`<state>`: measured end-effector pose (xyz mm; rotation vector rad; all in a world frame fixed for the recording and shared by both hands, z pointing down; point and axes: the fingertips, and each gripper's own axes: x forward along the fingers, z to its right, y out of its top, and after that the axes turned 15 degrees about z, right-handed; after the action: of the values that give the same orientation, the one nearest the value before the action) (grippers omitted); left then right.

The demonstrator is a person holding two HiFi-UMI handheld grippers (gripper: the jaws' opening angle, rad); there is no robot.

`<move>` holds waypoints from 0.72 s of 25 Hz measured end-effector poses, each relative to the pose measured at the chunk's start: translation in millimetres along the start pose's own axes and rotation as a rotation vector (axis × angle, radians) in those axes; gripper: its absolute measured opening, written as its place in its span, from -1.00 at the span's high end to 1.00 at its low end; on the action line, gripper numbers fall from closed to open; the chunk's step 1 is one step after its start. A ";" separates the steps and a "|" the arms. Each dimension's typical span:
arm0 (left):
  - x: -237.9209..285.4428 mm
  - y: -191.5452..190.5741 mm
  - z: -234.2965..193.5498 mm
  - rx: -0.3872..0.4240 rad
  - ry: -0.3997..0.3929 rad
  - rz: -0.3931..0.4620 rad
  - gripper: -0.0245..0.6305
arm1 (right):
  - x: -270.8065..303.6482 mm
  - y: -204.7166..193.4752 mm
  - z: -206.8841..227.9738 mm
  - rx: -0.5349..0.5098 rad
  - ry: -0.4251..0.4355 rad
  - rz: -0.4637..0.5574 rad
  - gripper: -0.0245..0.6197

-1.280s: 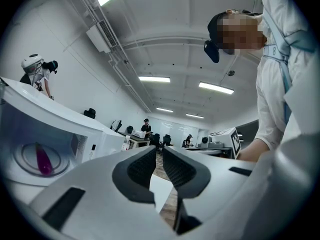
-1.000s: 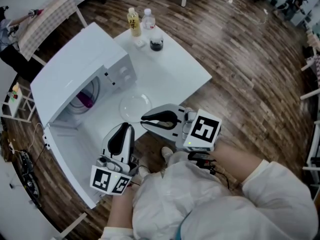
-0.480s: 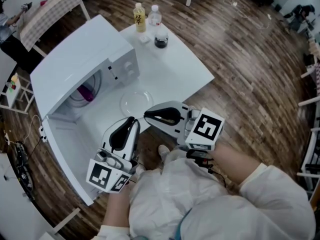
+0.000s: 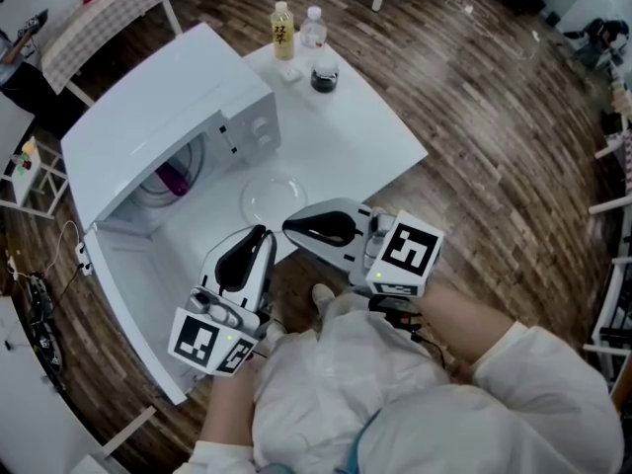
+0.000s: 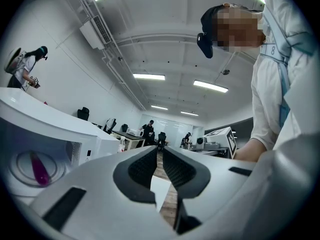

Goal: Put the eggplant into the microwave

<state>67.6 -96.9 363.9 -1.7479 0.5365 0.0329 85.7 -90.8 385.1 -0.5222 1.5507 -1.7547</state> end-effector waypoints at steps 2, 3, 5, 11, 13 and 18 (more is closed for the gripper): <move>-0.1 -0.1 0.2 -0.001 -0.003 0.000 0.81 | 2.4 1.4 -2.2 0.000 0.006 0.006 0.82; -0.3 0.0 0.6 -0.002 -0.005 0.000 0.81 | 3.1 1.3 -3.7 0.000 0.011 0.002 0.82; -0.6 0.4 1.3 -0.002 -0.006 -0.002 0.81 | 4.2 1.5 -6.0 -0.001 0.018 -0.002 0.82; -3.0 0.0 2.4 -0.001 -0.004 -0.005 0.81 | 7.4 5.1 -9.7 0.002 0.025 0.015 0.82; -3.7 -0.1 2.9 -0.001 -0.003 -0.005 0.81 | 7.1 5.4 -10.3 -0.001 0.025 0.016 0.82; -5.1 -1.6 5.2 -0.003 -0.004 -0.003 0.81 | 5.3 5.7 -12.0 -0.005 0.022 0.022 0.82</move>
<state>65.0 -90.1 365.5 -1.7507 0.5313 0.0356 75.1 -86.7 376.4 -0.4883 1.5703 -1.7459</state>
